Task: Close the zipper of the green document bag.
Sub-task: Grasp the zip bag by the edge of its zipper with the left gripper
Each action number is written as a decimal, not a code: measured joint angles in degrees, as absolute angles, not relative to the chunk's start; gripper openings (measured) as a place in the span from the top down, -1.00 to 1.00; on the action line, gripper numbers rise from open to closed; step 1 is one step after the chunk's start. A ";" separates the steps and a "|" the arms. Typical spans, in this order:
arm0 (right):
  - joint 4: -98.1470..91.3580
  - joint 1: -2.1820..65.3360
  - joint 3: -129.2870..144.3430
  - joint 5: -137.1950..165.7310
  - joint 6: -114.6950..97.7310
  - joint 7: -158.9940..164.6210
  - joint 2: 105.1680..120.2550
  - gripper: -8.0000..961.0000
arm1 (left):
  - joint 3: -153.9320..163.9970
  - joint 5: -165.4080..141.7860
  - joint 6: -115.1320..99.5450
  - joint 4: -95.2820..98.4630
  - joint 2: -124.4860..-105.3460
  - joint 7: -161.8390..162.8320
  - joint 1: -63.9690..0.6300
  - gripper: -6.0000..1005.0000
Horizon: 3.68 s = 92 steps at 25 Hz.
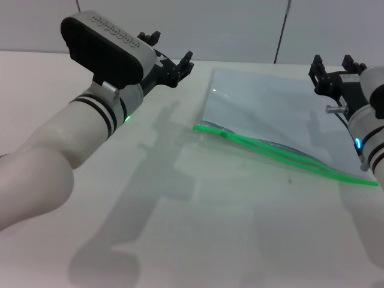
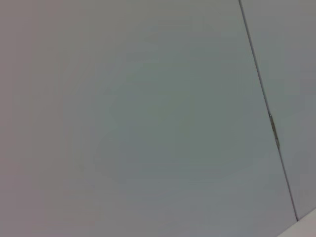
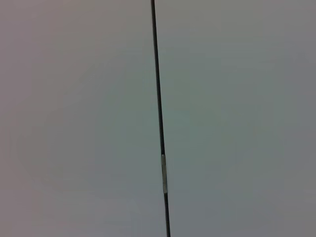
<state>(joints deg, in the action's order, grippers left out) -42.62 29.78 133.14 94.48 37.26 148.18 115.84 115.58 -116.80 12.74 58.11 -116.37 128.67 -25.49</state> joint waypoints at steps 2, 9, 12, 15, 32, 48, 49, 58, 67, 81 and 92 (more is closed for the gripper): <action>-42.62 29.79 133.14 94.48 37.26 148.18 115.84 -0.28 | 115.57 -116.81 12.74 58.10 -116.37 128.67 -25.49 -0.51; -42.56 30.13 133.14 94.48 37.26 148.18 115.84 -0.28 | 115.58 -116.59 13.22 58.01 -116.40 128.67 -25.31 -0.51; -42.54 30.16 133.14 94.48 37.26 148.18 115.84 -0.28 | 115.58 -116.51 13.25 58.04 -116.44 128.67 -25.16 -0.52; -42.53 30.11 133.14 94.48 37.26 148.18 115.84 -0.29 | 115.57 -116.50 12.78 58.48 -116.34 128.67 -25.08 -0.52; -41.88 29.79 133.14 94.48 37.27 148.18 115.84 -0.28 | 103.00 -124.04 -22.39 72.73 -115.98 122.86 -22.73 -0.52; -41.38 30.31 133.15 94.48 37.27 148.18 115.93 -0.28 | 105.87 -152.93 -43.84 76.61 -116.25 127.89 -29.38 -0.52; -41.28 30.34 133.14 94.48 37.27 148.18 115.93 -0.28 | 106.22 -153.67 -43.82 76.43 -116.26 128.00 -29.56 -0.51; -41.22 30.78 133.14 94.48 37.27 148.18 115.93 -0.29 | 108.97 -157.53 -41.19 72.87 -116.34 128.41 -31.55 -0.51; -41.22 31.02 133.22 94.48 37.27 148.18 116.01 -0.28 | 113.13 -158.57 -34.02 69.72 -116.45 129.07 -32.25 -0.50; -41.40 31.02 133.23 94.48 37.26 148.18 116.02 -0.28 | 114.01 -158.54 -26.60 62.14 -116.61 128.88 -34.21 -0.50; -41.68 31.15 133.24 94.48 37.26 148.18 116.02 -0.29 | 116.12 -157.99 -20.73 57.70 -116.85 129.00 -36.14 -0.50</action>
<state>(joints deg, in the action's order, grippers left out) -41.68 31.15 133.24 94.48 37.26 148.18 116.02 116.12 -157.99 -20.73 57.70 -116.85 129.00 -36.14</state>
